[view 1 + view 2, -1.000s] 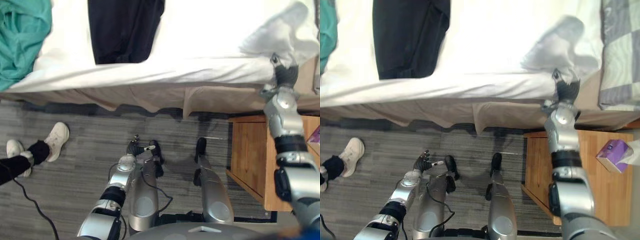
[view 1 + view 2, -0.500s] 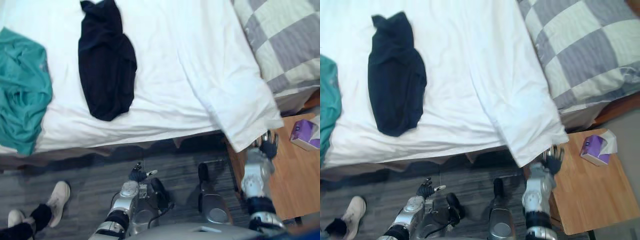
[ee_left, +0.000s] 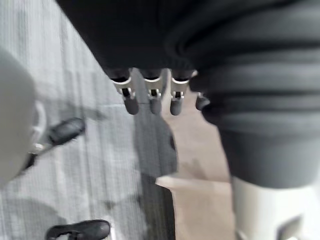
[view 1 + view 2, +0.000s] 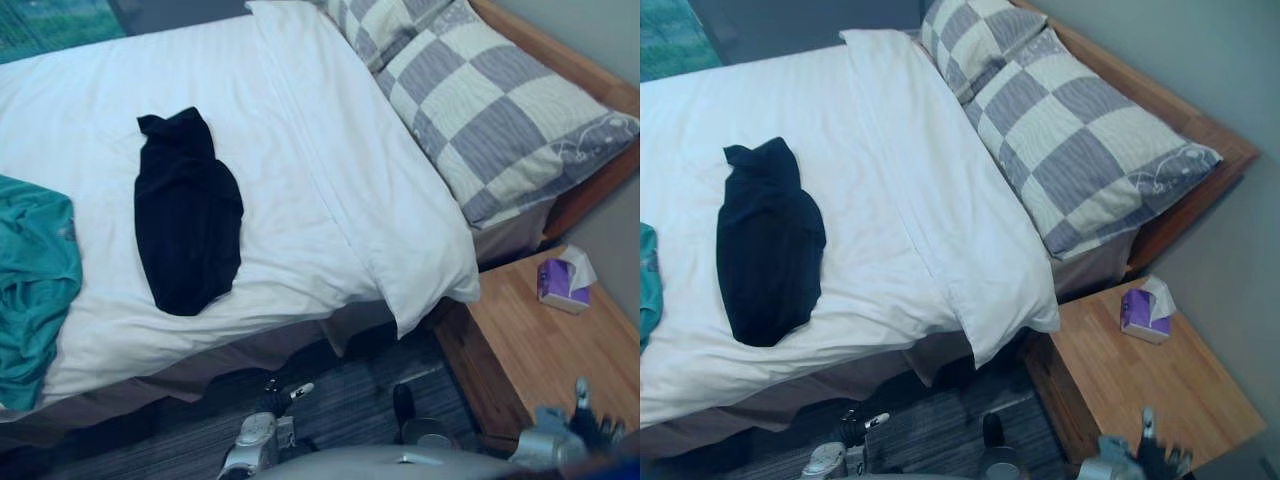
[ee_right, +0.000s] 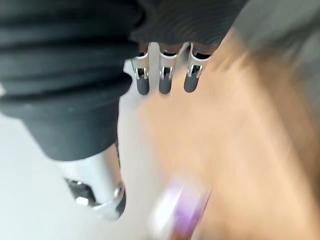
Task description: Tidy the bed and pick cloth on bed and put in laundry
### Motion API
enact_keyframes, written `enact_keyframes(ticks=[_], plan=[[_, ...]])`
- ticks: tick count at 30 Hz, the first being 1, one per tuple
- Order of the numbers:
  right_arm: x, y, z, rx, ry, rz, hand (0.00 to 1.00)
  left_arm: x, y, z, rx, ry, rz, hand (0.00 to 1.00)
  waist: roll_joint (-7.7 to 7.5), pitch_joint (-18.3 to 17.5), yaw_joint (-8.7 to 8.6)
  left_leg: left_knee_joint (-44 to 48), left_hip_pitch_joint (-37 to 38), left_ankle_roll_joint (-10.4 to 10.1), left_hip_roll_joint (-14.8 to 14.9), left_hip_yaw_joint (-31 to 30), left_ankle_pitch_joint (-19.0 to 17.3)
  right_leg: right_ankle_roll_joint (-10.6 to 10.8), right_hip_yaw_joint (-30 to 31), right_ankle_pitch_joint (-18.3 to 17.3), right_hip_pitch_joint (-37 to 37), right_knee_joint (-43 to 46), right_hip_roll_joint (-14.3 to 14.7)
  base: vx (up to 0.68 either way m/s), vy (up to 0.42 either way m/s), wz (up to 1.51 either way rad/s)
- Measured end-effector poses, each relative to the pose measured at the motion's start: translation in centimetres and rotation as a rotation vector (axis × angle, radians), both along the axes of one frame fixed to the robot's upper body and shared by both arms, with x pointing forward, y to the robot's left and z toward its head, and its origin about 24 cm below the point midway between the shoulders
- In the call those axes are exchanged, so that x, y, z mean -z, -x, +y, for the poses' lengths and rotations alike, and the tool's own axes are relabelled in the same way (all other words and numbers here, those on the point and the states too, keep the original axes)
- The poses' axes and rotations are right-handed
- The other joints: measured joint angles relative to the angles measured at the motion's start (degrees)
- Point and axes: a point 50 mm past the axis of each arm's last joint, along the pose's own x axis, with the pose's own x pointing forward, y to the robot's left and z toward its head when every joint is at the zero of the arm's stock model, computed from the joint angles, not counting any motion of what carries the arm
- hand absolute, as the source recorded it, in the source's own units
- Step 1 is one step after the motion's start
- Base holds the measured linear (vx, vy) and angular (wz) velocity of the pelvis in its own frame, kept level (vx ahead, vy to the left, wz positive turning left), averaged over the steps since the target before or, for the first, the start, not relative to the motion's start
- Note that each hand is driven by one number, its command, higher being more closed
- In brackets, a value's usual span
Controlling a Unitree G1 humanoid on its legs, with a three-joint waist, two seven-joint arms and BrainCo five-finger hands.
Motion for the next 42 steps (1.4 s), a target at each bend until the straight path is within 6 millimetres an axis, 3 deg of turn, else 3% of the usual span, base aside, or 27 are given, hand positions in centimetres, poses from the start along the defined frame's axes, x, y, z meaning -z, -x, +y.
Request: enact_keyframes(ticks=[3, 5, 8, 9, 14, 18, 22, 25, 33, 35, 37, 38, 41, 42], plan=[[-5.8, -5.7, 1.7, -0.264, 0.178, -0.319, 1.00, -0.1, -0.2, -0.1, 0.075, -0.026, 0.004, 0.00, -0.85, -0.50, 0.52, -0.04, -1.29, 0.04, -0.19, -1.95, 0.28, 0.14, -0.87, -0.04, -0.40, -0.02, -0.09, -0.01, -0.033, 0.17], [-8.2, -7.9, 2.0, -0.377, 0.249, -0.463, 1.00, -0.2, -0.5, -0.2, 0.108, -0.047, -0.003, 0.00, -0.98, -0.41, 0.72, 0.02, -3.31, 0.53, -0.62, -3.54, 0.61, 0.28, -2.08, 0.03, -1.91, 0.00, -0.42, -0.02, -0.036, 0.40], [-12.4, -11.1, 2.5, -0.508, 0.312, -0.694, 1.00, -0.6, -1.5, -0.2, 0.115, -0.061, -0.031, 0.00, -0.23, 2.57, 0.99, 0.15, -5.34, 1.31, -1.46, -5.08, 1.14, 0.88, -2.70, 0.54, -3.09, 0.04, -1.33, -0.04, 0.008, 0.30], [-15.0, -13.0, 3.2, -0.560, 0.304, -0.841, 1.00, -0.8, -2.1, 0.0, 0.118, -0.069, -0.049, 0.00, 0.39, 4.88, 0.93, 0.49, -6.27, 1.66, -1.90, -5.97, 1.33, 1.35, -2.79, 0.89, -3.69, 0.11, -1.90, -0.05, 0.022, 0.18], [-22.4, -16.3, 5.3, -0.713, 0.250, -1.195, 1.00, -2.1, -5.0, 0.1, 0.139, -0.082, -0.161, 0.00, 2.12, 13.19, 1.11, 6.02, -12.25, 3.32, -1.97, -9.58, 0.26, 1.54, -3.82, 1.11, -7.29, 2.52, -3.33, -0.08, -0.005, 0.26], [-25.0, -17.3, 6.4, -0.744, 0.154, -1.331, 1.00, -3.5, -7.6, -0.3, 0.138, -0.074, -0.260, 0.00, 3.58, 16.88, 1.48, 9.27, -19.01, 3.98, -2.00, -12.01, -0.06, 1.32, -4.56, 1.28, -12.51, 4.36, -4.20, -0.09, -0.013, 0.29], [-23.3, -19.8, 6.7, -0.694, -0.009, -1.232, 1.00, -5.1, -10.4, -1.0, 0.134, -0.053, -0.355, 0.00, 5.24, 18.74, 3.13, 10.50, -25.83, 5.22, -2.31, -12.95, 0.92, 1.17, -4.78, 2.24, -18.74, 5.27, -4.80, -0.07, 0.008, 0.20], [-21.5, -20.3, 6.8, -0.641, -0.081, -1.190, 1.00, -5.9, -11.8, -2.1, 0.088, 0.011, -0.391, 0.00, 6.41, 20.66, 3.82, 10.41, -29.07, 5.54, -2.22, -12.85, 1.67, 0.96, -4.63, 2.73, -22.25, 5.76, -5.16, -0.04, 0.001, 0.10], [-19.1, -18.7, 7.6, -0.598, -0.147, -1.344, 1.00, -7.7, -14.2, -4.5, 0.016, 0.118, -0.470, 0.00, 5.16, 22.20, 2.55, 10.30, -31.49, 5.38, -1.75, -9.86, 1.84, 0.90, -3.08, 2.68, -27.09, 7.64, -4.83, 0.01, -0.012, -0.10], [-16.6, -18.1, 7.0, -0.514, -0.217, -1.285, 1.00, -8.1, -14.7, -4.7, 0.003, 0.124, -0.485, 0.00, 4.39, 22.53, 2.11, 10.28, -31.46, 5.10, -1.63, -8.61, 1.66, 0.80, -2.32, 2.76, -27.76, 7.65, -4.64, 0.03, -0.009, -0.28], [-11.1, -16.5, 5.5, -0.355, -0.328, -1.117, 1.00, -8.5, -14.9, -4.8, -0.008, 0.129, -0.504, 0.00, 3.65, 22.97, 1.78, 10.32, -31.23, 4.67, -1.24, -7.01, 1.33, 0.68, -0.99, 2.84, -28.30, 7.58, -4.07, 0.06, -0.020, -0.31], [-7.8, -14.8, 4.6, -0.263, -0.373, -1.023, 1.00, -8.5, -15.0, -5.1, -0.026, 0.137, -0.502, 0.00, 3.54, 23.05, 1.58, 10.41, -31.07, 4.36, -0.93, -6.19, 1.11, 0.64, -0.57, 2.87, -28.49, 7.43, -3.76, 0.07, -0.025, -0.31], [-3.5, -10.7, 3.5, -0.160, -0.374, -0.919, 1.00, -8.5, -15.1, -4.5, -0.096, 0.139, -0.499, 0.00, 2.61, 23.55, 0.14, 11.87, -29.19, 3.59, 0.61, -3.52, -0.70, 0.64, 1.23, 2.88, -28.00, 7.71, -2.61, 0.09, -0.024, -0.54], [-3.3, -10.1, 3.1, -0.159, -0.354, -0.916, 1.00, -8.6, -15.1, -4.5, -0.098, 0.138, -0.501, 0.00, 2.57, 23.56, -0.37, 12.61, -29.01, 3.53, 1.12, -3.00, -1.21, 0.64, 1.54, 2.88, -27.87, 7.85, -2.30, 0.09, -0.030, -0.62]])
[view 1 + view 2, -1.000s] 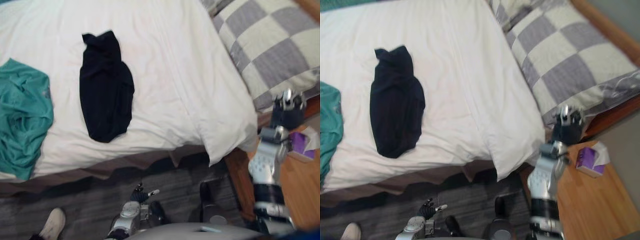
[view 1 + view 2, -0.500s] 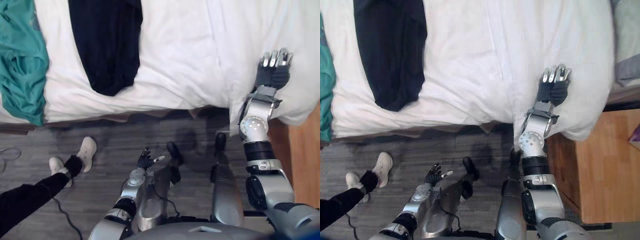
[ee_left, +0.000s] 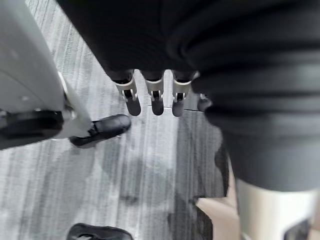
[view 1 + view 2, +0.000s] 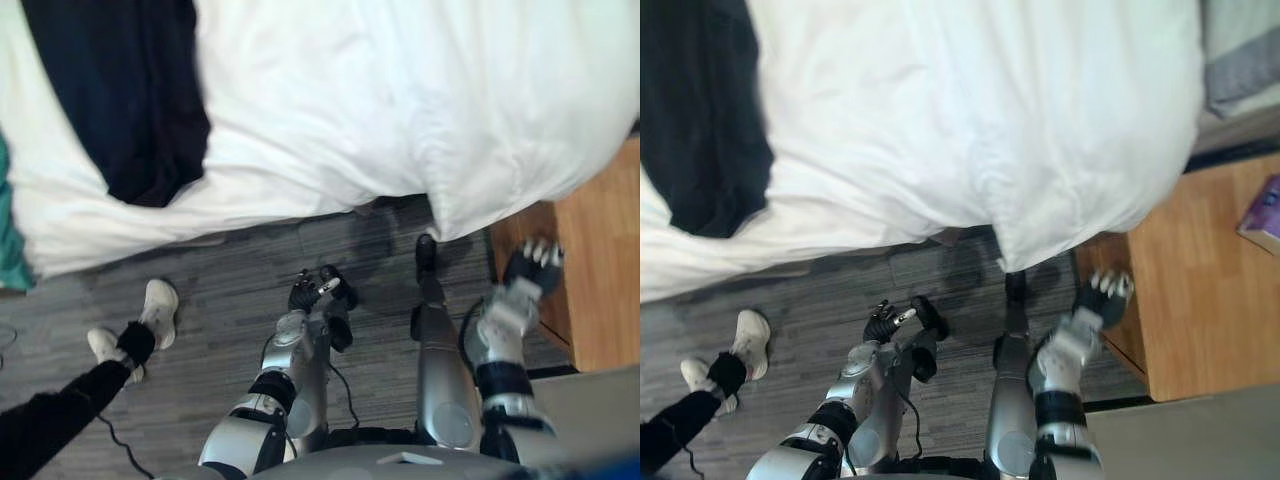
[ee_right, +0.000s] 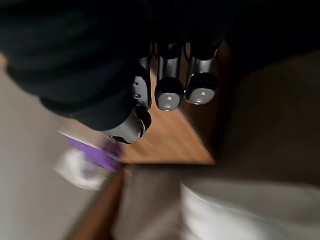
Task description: Tidy the bed and pick cloth on bed and put in laundry
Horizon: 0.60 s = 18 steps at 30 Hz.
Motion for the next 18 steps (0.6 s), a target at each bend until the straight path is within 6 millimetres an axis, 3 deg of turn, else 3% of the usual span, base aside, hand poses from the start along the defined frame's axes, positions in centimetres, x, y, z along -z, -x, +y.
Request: enact_keyframes(ticks=[3, 6, 8, 10, 11, 16, 18], plan=[[-0.5, 1.7, -1.3, 0.024, 0.110, -0.048, 1.00, -0.3, -0.2, -0.3, -0.005, 0.005, -0.009, 0.00, -0.27, 0.07, -1.06, 2.95, 1.69, -0.74, 2.22, 0.62, -1.94, 0.02, 0.30, -0.02, 2.11, 0.05, 1.40, 0.07, -0.040, -0.29], [-3.8, 0.9, -0.8, -0.076, 0.370, -0.150, 1.00, -0.3, -0.1, -0.7, 0.014, 0.009, 0.003, 0.00, -1.42, -0.03, -0.47, 4.19, 3.66, -1.10, 3.59, 0.01, -2.65, -0.45, -1.17, -0.83, 4.98, 0.01, 2.02, 0.00, -0.062, 0.03], [-7.7, 0.0, 1.2, -0.179, 0.624, -0.253, 1.00, 0.1, 0.1, -0.7, 0.028, 0.010, 0.034, 0.00, -1.83, -0.07, 0.31, 4.42, 4.24, -1.04, 3.80, -1.70, -2.60, -0.51, -2.77, -1.17, 6.79, 0.01, 1.94, -0.06, -0.062, 0.28], [-9.7, -0.2, 2.8, -0.237, 0.750, -0.341, 1.00, 0.7, 0.7, -0.4, 0.039, 0.010, 0.060, 0.00, -2.00, -0.14, 0.95, 4.13, 4.63, -1.00, 3.57, -3.05, -2.31, -0.47, -3.70, -1.25, 7.83, -0.13, 1.76, -0.03, -0.033, 0.34], [-11.2, -0.4, 4.6, -0.293, 0.845, -0.418, 1.00, 1.4, 1.6, 0.1, 0.052, 0.002, 0.090, 0.00, -2.36, -0.26, 1.39, 2.73, 5.55, -0.90, 2.63, -4.17, -1.40, -0.45, -4.57, -1.26, 8.99, -0.61, 1.30, -0.01, -0.013, 0.35], [-14.3, -1.5, 10.3, -0.473, 0.994, -0.661, 1.00, 3.1, 3.9, 1.9, 0.094, -0.056, 0.156, 0.00, -2.81, -0.49, 1.80, 0.91, 6.46, -0.17, 0.54, -7.98, 0.06, -0.27, -7.55, -0.89, 12.50, -2.66, -0.04, 0.02, 0.025, 0.42], [-15.7, -2.0, 13.1, -0.598, 1.002, -0.776, 1.00, 3.6, 4.5, 2.3, 0.109, -0.066, 0.168, 0.00, -2.85, -0.51, 3.34, 0.90, 6.75, 0.30, -0.21, -9.85, 0.36, -0.18, -8.75, -0.83, 13.90, -2.77, -0.80, 0.02, 0.064, 0.40]])
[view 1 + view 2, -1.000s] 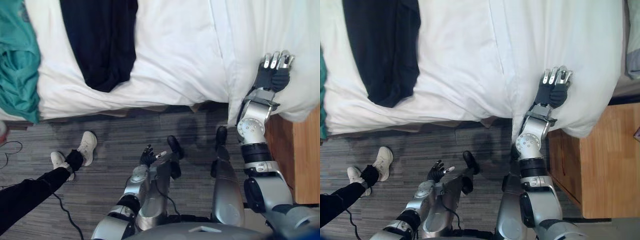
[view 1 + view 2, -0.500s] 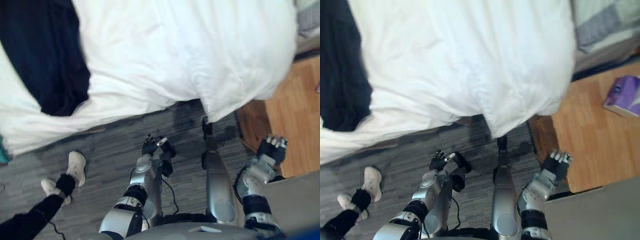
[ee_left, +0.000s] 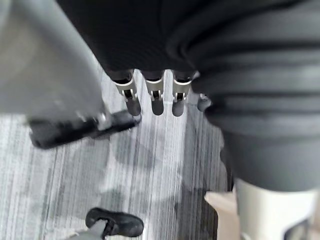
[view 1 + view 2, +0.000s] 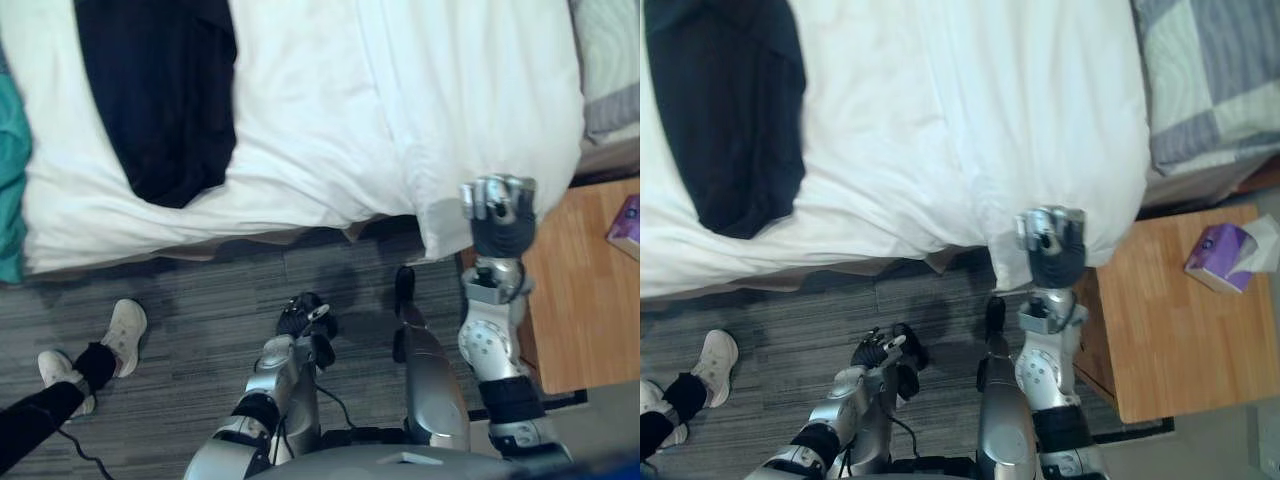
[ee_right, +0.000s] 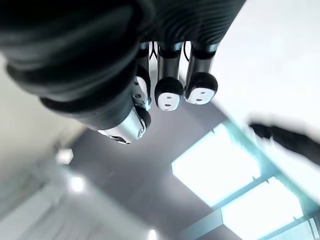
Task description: Tidy the bed and pick cloth on bed and put in laundry
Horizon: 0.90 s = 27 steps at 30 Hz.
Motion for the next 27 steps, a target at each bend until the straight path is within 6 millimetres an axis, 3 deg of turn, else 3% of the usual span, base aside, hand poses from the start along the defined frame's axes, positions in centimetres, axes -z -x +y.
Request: enact_keyframes(ticks=[4, 8, 11, 16, 19, 22, 24, 27], plan=[[-0.8, -1.0, 5.1, -0.248, 0.047, 0.024, 1.00, -0.2, -0.1, 0.5, 0.013, -0.010, -0.028, 0.00, -0.68, -0.39, 1.41, 0.09, -1.89, 1.09, -0.94, -3.13, 0.78, 0.15, -2.84, 0.10, 0.22, 0.07, -1.08, -0.02, 0.059, 0.44], [0.7, -1.3, 10.2, -0.386, 0.175, 0.129, 1.00, -0.9, -1.0, 0.6, 0.065, -0.018, -0.080, 0.00, -0.72, -0.45, 3.35, 1.57, -5.96, 1.86, -1.82, -6.29, 1.27, 0.15, -5.61, 0.09, -1.30, 0.72, -2.34, -0.07, 0.070, 0.44], [2.0, -2.2, 11.5, -0.336, 0.239, 0.234, 1.00, -1.4, -1.8, 0.7, 0.082, -0.017, -0.111, 0.00, -0.66, -0.46, 4.38, 1.97, -9.64, 2.75, -2.69, -7.42, 1.97, -0.02, -6.72, 0.23, -4.03, 1.32, -3.34, -0.08, 0.073, 0.37], [1.3, -4.4, 10.0, -0.180, 0.195, 0.289, 1.00, -1.7, -2.1, 1.0, 0.091, -0.010, -0.132, 0.00, -0.20, -0.50, 4.42, 1.85, -13.41, 3.51, -4.09, -8.29, 3.12, -0.02, -7.59, 1.42, -6.96, 1.19, -4.69, -0.04, 0.060, 0.20], [0.6, -6.1, 8.2, -0.067, 0.174, 0.315, 1.00, -1.8, -2.6, 0.8, 0.091, 0.011, -0.128, 0.00, 0.67, -0.33, 4.55, 1.60, -15.36, 3.51, -4.46, -8.26, 3.57, -0.32, -7.58, 2.27, -8.79, 0.73, -4.95, -0.02, 0.032, 0.07], [0.0, -8.0, 5.2, 0.072, 0.153, 0.347, 1.00, -2.0, -3.1, -0.1, 0.115, 0.019, -0.133, 0.00, 2.27, -0.25, 5.15, 0.52, -16.63, 3.51, -4.71, -8.19, 4.63, -0.40, -7.57, 2.88, -10.35, 0.33, -4.97, 0.00, 0.004, 0.03], [-1.1, -8.3, 3.5, 0.117, 0.150, 0.295, 1.00, -2.2, -3.3, -1.1, 0.133, 0.045, -0.141, 0.00, 3.46, -0.46, 5.74, -0.61, -16.84, 3.58, -4.74, -7.88, 5.56, -0.59, -7.53, 3.27, -11.09, -0.11, -4.82, 0.01, -0.006, -0.02], [-3.4, -8.5, 2.8, 0.128, 0.117, 0.211, 1.00, -2.6, -3.9, -2.0, 0.157, 0.072, -0.155, 0.00, 4.24, -0.35, 5.83, -1.39, -17.46, 3.24, -4.50, -7.38, 6.07, -0.92, -7.42, 3.66, -12.36, -0.29, -4.50, 0.01, -0.021, -0.08]])
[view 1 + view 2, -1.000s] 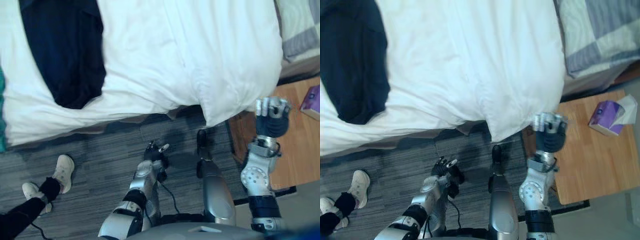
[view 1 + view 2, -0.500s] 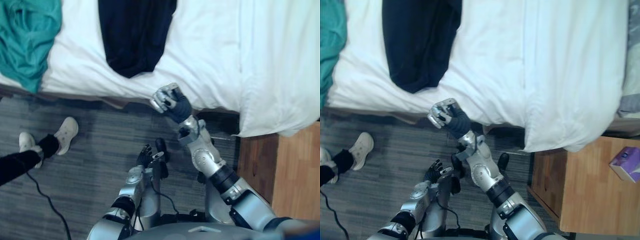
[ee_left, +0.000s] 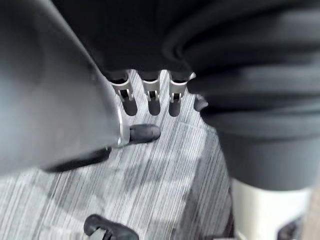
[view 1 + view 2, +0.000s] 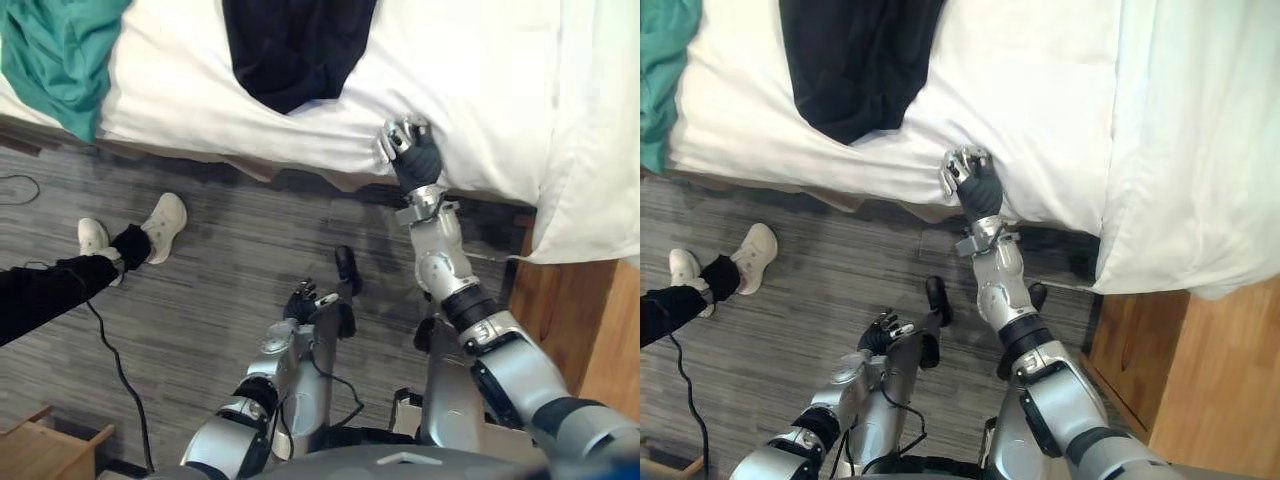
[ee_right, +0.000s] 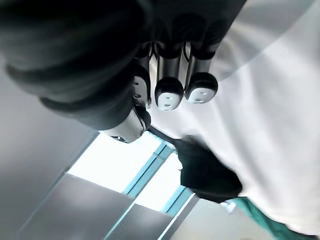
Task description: Tidy the bed and pick cloth on bed and put in laundry
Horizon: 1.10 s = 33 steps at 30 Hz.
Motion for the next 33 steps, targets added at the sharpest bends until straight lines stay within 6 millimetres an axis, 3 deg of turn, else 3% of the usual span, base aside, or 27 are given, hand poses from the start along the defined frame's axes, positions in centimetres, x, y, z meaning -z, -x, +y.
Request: enact_keyframes(ticks=[4, 7, 10, 14, 18, 22, 23, 24, 25, 26, 27, 29, 31, 33], plan=[[-2.8, -0.2, -1.5, 0.013, -0.077, -0.076, 1.00, -0.8, -0.9, -1.1, -0.004, 0.051, -0.012, 0.00, 0.29, -0.01, 0.18, 0.14, -1.53, -0.13, 0.46, 0.90, 0.01, -0.26, 0.88, 1.18, -1.42, -1.27, 0.55, -0.01, -0.016, -0.10], [-3.3, -0.1, -1.9, -0.049, -0.147, -0.085, 1.00, -1.2, -1.3, -1.9, -0.021, 0.102, -0.015, 0.00, 0.52, 0.01, 0.16, 0.22, -2.62, -0.24, 0.94, 2.09, 0.03, -0.48, 1.52, 1.40, -3.22, -1.39, 0.89, 0.00, -0.013, -0.15], [-2.8, 0.4, -1.7, -0.148, -0.207, -0.093, 1.00, -1.9, -1.9, -2.0, -0.065, 0.152, -0.038, 0.00, 1.41, 0.06, 0.16, 0.23, -2.95, -0.38, 1.56, 3.35, -0.05, -0.49, 2.33, 1.41, -4.29, -1.34, 1.39, 0.02, -0.013, -0.17], [-1.6, 0.9, -1.4, -0.290, -0.266, -0.069, 1.00, -4.4, -4.0, -2.3, -0.030, 0.250, -0.130, 0.00, 2.19, -0.05, -0.29, -0.68, -2.97, -0.94, 1.84, 4.20, 0.65, -0.50, 2.64, 1.39, -5.65, -0.75, 1.35, 0.03, -0.008, -0.13], [0.1, 1.4, -1.3, -0.384, -0.305, -0.024, 1.00, -3.8, -3.0, -2.8, -0.036, 0.307, -0.138, 0.00, 2.36, 0.01, -0.18, -2.23, -2.11, -1.89, 1.63, 4.87, 1.36, -0.51, 2.64, 1.36, -5.84, -0.64, 1.33, 0.02, 0.002, -0.04], [4.4, 2.0, -0.4, -0.427, -0.300, 0.098, 1.00, -1.2, -0.4, -3.3, -0.069, 0.301, -0.070, 0.00, 2.37, 0.01, -0.15, -4.50, -0.28, -2.65, 1.28, 4.86, 2.35, -0.97, 2.49, 0.50, -5.75, 0.77, 1.25, 0.01, 0.003, -0.03], [6.5, 2.1, -0.1, -0.424, -0.272, 0.188, 1.00, -1.1, -0.2, -3.1, -0.077, 0.294, -0.081, 0.00, 2.38, 0.01, -0.09, -5.68, 0.25, -2.79, 1.03, 4.82, 3.08, -1.00, 2.46, 0.47, -5.73, 0.77, 1.26, 0.01, 0.002, 0.07], [9.9, 2.4, 0.0, -0.401, -0.234, 0.339, 1.00, -1.2, -0.3, -3.1, -0.079, 0.285, -0.100, 0.00, 2.55, 0.08, -0.08, -6.65, 0.37, -2.98, 0.81, 4.59, 3.61, -1.02, 2.19, 0.47, -5.76, 0.65, 1.23, 0.00, 0.003, 0.08], [10.6, 2.5, 0.0, -0.396, -0.223, 0.367, 1.00, -1.3, -0.3, -3.1, -0.077, 0.283, -0.102, 0.00, 2.60, 0.09, -0.08, -6.86, 0.39, -3.08, 0.76, 4.54, 3.74, -1.02, 2.13, 0.47, -5.76, 0.61, 1.23, 0.00, 0.008, 0.11], [13.2, 3.1, -0.1, -0.379, -0.189, 0.477, 1.00, -1.3, -0.3, -3.1, -0.078, 0.274, -0.106, 0.00, 2.77, 0.06, -0.09, -8.02, 0.59, -3.02, 0.47, 4.30, 4.31, -1.06, 1.84, 0.50, -5.75, 0.32, 1.18, -0.01, 0.010, 0.08], [14.3, 3.5, -0.1, -0.372, -0.170, 0.524, 1.00, -1.3, -0.3, -3.1, -0.081, 0.267, -0.108, 0.00, 2.79, 0.06, -0.17, -8.40, 0.63, -2.88, 0.36, 4.15, 4.59, -1.08, 1.65, 0.52, -5.72, 0.21, 1.14, -0.01, 0.017, 0.12], [18.5, 5.3, -0.5, -0.343, -0.122, 0.699, 1.00, -0.9, 0.1, -3.1, -0.074, 0.244, -0.093, 0.00, 2.88, 0.09, -0.75, -9.79, 1.51, -2.71, -0.04, 3.26, 5.35, -1.07, 0.88, 0.67, -4.61, -0.60, 1.06, -0.01, 0.022, 0.14], [21.0, 6.4, -1.0, -0.314, -0.088, 0.818, 1.00, -0.4, 0.7, -3.1, -0.062, 0.221, -0.072, 0.00, 2.88, 0.09, -1.44, -10.24, 2.47, -2.55, -0.33, 3.10, 5.52, -0.98, 0.70, 0.98, -3.30, -1.39, 0.96, -0.01, 0.030, 0.06], [22.2, 6.9, -1.3, -0.287, -0.064, 0.879, 1.00, 0.1, 1.2, -2.6, -0.062, 0.200, -0.057, 0.00, 2.90, 0.08, -1.81, -10.18, 2.66, -2.53, -0.56, 3.12, 5.48, -0.43, 0.74, 1.05, -2.58, -2.43, 0.95, 0.00, 0.000, 0.00]])
